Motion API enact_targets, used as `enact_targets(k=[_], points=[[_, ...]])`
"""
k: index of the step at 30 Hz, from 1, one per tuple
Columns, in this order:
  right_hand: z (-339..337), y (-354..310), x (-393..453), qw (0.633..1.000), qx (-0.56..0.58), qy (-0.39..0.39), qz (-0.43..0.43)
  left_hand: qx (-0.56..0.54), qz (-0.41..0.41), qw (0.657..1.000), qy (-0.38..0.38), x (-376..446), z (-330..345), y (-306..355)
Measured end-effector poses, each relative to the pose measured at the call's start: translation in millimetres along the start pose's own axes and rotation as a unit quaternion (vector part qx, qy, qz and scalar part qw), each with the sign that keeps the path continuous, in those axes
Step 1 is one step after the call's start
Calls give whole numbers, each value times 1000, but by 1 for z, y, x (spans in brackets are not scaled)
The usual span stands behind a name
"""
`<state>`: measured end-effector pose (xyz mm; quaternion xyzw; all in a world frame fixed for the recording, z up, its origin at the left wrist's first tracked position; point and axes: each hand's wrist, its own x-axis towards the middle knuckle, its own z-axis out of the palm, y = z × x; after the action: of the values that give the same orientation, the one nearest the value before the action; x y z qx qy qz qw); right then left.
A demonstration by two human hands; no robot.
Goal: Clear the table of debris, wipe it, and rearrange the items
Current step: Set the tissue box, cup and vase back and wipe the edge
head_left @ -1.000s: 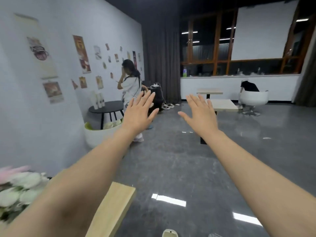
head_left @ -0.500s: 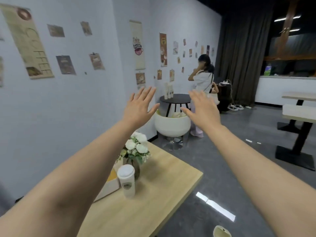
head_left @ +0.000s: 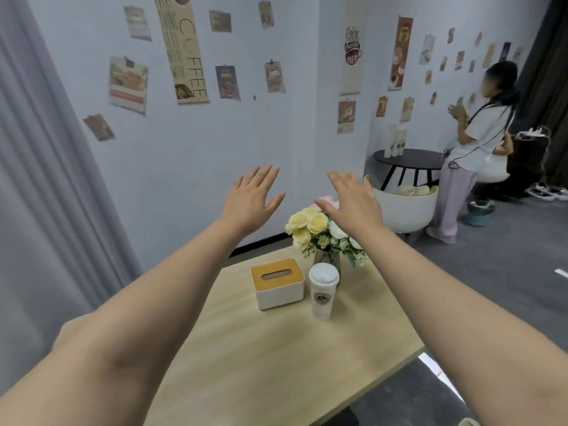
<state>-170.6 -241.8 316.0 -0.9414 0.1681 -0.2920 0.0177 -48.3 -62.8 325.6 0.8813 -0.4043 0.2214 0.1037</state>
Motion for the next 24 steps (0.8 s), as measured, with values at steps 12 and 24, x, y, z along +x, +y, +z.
enact_targets(k=[12,24], points=[[124,-33,-5,989,50,-129,-46,-5,-64,994,-88,-30,90,-54],[198,41,-46,963,44,-262,33,-66,-39,973,-219,-27,198,-3]])
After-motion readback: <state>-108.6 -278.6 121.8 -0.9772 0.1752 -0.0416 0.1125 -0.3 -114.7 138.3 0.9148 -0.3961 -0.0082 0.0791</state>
